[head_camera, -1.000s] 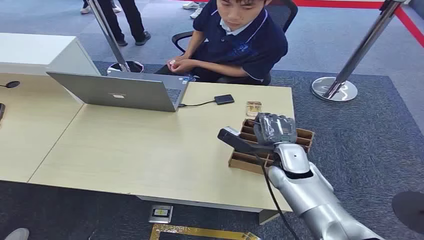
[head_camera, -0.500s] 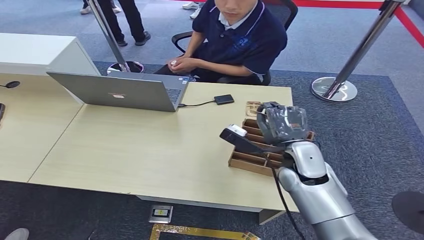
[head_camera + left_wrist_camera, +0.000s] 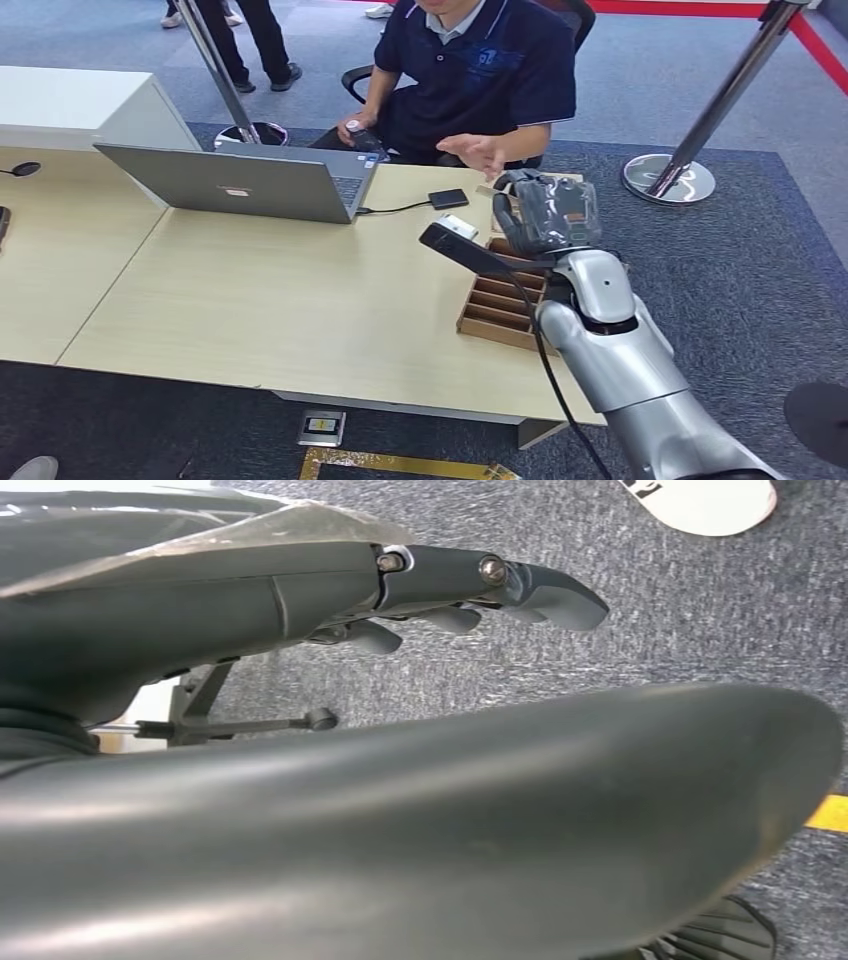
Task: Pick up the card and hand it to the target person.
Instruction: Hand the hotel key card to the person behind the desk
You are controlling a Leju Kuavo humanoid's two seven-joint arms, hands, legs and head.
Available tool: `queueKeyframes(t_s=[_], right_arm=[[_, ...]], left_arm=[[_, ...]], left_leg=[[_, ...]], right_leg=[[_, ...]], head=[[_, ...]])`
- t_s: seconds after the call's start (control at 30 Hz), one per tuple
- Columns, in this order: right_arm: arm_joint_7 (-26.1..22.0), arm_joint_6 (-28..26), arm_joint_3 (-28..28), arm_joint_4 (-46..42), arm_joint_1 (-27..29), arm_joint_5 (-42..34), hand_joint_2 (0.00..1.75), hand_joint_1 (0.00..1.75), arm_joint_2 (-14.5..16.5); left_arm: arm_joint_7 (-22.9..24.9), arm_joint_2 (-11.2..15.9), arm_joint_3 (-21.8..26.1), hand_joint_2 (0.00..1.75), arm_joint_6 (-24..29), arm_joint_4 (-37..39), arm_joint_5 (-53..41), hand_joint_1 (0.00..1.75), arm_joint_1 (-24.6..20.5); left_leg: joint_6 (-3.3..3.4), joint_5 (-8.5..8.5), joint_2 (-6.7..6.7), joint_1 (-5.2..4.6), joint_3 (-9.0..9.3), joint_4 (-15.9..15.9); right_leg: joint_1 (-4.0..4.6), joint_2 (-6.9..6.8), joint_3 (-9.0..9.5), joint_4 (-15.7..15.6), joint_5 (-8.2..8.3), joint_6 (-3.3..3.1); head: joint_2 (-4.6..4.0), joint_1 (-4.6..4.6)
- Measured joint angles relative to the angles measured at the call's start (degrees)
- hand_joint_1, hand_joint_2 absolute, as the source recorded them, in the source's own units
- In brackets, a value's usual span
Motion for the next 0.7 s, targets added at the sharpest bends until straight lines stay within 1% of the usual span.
queueKeyframes(t_s=[0.23,0.5,0.53,0.63,0.67,0.7], right_arm=[[0.1,-1.07,0.0,6.15,-2.5,-0.25,1.75,1.75,1.99],[0.02,-1.48,0.0,9.17,-3.23,0.38,1.75,1.75,3.1],[0.05,-1.46,-0.01,9.36,-3.29,0.5,1.75,1.34,3.21],[-0.06,-1.45,-0.12,9.76,-3.4,0.58,1.75,0.03,3.45],[-0.26,-1.52,-0.25,9.82,-3.4,0.34,1.75,0.0,3.54],[-0.6,-1.98,-0.52,9.63,-3.24,-0.13,1.31,0.0,3.69]], left_arm=[[-0.21,-0.02,-0.01,0.0,0.0,0.0,0.0,0.0,-0.08],[-0.16,0.0,-0.01,0.0,-0.1,0.0,0.18,0.0,-0.08],[-0.19,0.0,-0.01,0.0,-0.16,0.0,0.19,0.0,-0.08],[-0.32,0.0,0.0,0.0,-0.34,0.0,0.27,0.0,-0.1],[-0.33,0.0,0.0,0.0,-0.36,0.0,0.37,0.0,-0.11],[-0.38,0.0,0.01,0.0,-0.36,0.0,0.68,0.0,-0.11]], left_leg=[[0.0,0.0,0.0,0.0,0.0,0.0],[0.0,0.0,0.0,0.0,0.0,0.0],[0.0,0.0,0.0,0.0,0.0,0.0],[0.0,0.0,0.0,0.0,0.0,0.0],[0.0,0.0,0.0,0.0,0.0,0.0],[0.0,0.0,0.0,0.0,0.0,0.0]], right_leg=[[0.0,0.0,-0.01,-0.01,0.0,0.0],[0.0,0.0,-0.01,0.0,0.0,0.0],[0.0,0.0,-0.01,0.0,0.0,0.0],[0.0,0.0,-0.01,0.0,0.0,0.0],[0.0,0.0,-0.01,0.0,0.0,0.0],[0.0,0.0,-0.01,-0.01,0.0,0.0]], head=[[0.0,-0.01],[0.0,-0.01],[0.0,-0.01],[0.0,-0.01],[0.0,0.0],[0.0,-0.01]])
